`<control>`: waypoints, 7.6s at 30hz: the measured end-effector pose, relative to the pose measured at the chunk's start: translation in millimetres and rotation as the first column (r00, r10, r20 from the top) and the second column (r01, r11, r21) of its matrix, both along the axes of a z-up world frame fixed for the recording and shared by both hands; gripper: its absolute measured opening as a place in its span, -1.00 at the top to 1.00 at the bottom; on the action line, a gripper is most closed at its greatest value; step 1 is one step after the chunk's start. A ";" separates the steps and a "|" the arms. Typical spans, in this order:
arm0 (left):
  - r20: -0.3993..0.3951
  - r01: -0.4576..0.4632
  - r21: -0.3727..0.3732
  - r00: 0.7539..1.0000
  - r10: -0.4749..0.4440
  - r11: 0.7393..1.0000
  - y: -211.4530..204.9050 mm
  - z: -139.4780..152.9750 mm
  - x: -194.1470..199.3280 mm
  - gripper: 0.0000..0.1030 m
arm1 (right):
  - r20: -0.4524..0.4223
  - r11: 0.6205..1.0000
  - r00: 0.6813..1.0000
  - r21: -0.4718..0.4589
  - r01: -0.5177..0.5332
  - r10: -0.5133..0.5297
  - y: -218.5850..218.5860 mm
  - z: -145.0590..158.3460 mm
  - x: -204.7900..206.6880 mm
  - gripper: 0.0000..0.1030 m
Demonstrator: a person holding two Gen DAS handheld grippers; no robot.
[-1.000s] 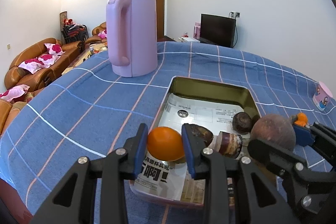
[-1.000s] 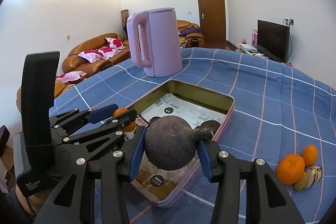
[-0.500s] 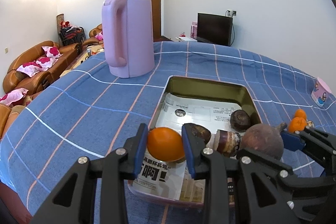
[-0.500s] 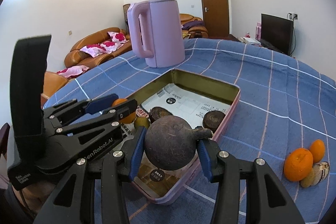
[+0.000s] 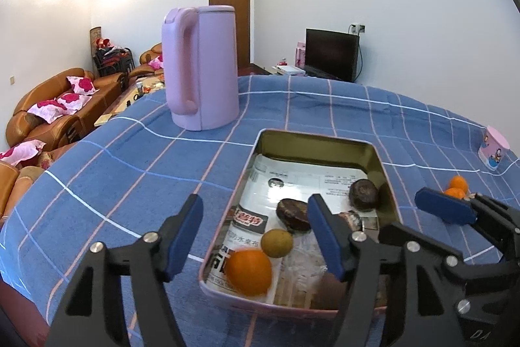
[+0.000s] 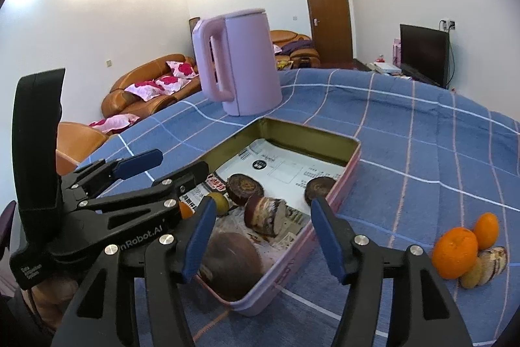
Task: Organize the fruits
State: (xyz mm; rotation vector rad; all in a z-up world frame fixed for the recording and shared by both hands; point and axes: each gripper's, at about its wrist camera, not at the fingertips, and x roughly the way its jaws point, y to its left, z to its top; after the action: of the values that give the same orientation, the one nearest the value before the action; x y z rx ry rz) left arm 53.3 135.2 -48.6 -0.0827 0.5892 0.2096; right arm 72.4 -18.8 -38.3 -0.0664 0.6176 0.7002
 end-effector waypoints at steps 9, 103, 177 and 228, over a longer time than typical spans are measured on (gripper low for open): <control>-0.007 0.009 0.006 1.000 -0.009 1.000 -11.8 3.5 1.6 -0.44 | 0.023 0.999 0.999 0.021 0.039 -0.040 -32.6 8.3 -10.0 -0.32; -0.136 0.393 -0.104 0.904 -0.405 0.914 -183.4 -21.8 84.1 -0.27 | -0.087 0.905 0.901 -0.054 0.422 -0.425 -187.7 -20.7 42.7 0.36; 0.094 0.302 0.039 0.948 -0.305 0.952 -179.6 2.2 36.9 0.21 | 0.113 0.906 0.899 0.059 0.420 -0.424 -189.2 3.6 6.5 0.36; 0.125 0.219 0.088 0.966 -0.228 0.972 -150.0 9.2 17.5 0.21 | 0.208 0.930 0.907 0.049 0.365 -0.366 -159.7 9.4 -7.6 0.36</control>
State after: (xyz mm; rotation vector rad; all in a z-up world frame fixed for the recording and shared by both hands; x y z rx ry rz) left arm 70.7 -14.9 -39.4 0.0408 0.4521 0.0056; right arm 64.8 -178.5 -28.8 -0.0159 0.4027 0.3244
